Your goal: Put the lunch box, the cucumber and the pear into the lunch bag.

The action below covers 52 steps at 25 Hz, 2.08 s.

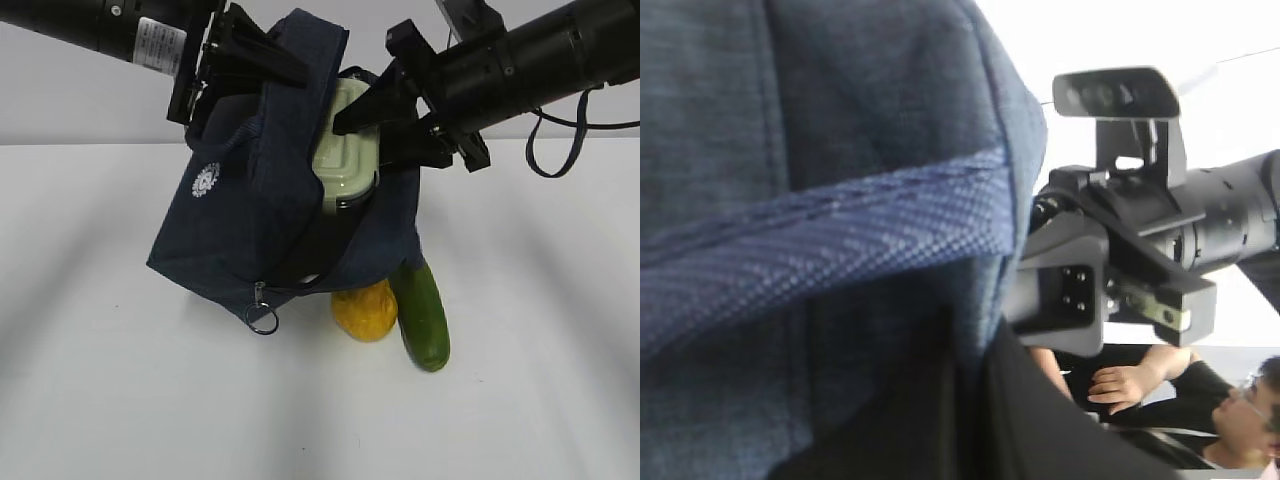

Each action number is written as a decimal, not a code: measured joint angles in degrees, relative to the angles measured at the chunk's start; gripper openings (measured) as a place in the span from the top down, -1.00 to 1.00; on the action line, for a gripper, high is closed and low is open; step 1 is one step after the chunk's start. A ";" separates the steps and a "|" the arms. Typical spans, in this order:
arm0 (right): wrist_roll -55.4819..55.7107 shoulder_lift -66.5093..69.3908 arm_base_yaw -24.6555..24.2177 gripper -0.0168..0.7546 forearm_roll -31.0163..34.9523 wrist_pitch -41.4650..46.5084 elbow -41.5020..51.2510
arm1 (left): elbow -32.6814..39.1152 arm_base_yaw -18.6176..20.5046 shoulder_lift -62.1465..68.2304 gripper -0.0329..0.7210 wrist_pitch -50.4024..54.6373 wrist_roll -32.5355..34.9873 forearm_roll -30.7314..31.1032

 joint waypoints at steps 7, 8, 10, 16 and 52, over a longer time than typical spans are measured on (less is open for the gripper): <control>0.00 1.95 0.00 0.02 0.29 0.20 -3.84 | -0.02 0.00 2.30 0.91 0.77 0.53 -3.76; 0.00 2.03 0.00 0.02 0.22 0.20 -3.84 | -0.02 0.00 3.33 0.91 1.47 0.95 -5.27; 0.08 2.29 0.00 0.02 -1.36 -0.22 -3.84 | -0.07 0.11 6.11 0.91 2.60 2.29 -7.52; 0.28 4.59 0.00 0.02 -4.84 -0.93 -3.84 | -0.07 0.22 11.50 0.91 4.00 4.71 -9.94; 0.84 22.91 8.59 0.02 0.23 0.44 -14.19 | -0.19 6.13 13.01 0.91 2.83 5.26 -0.31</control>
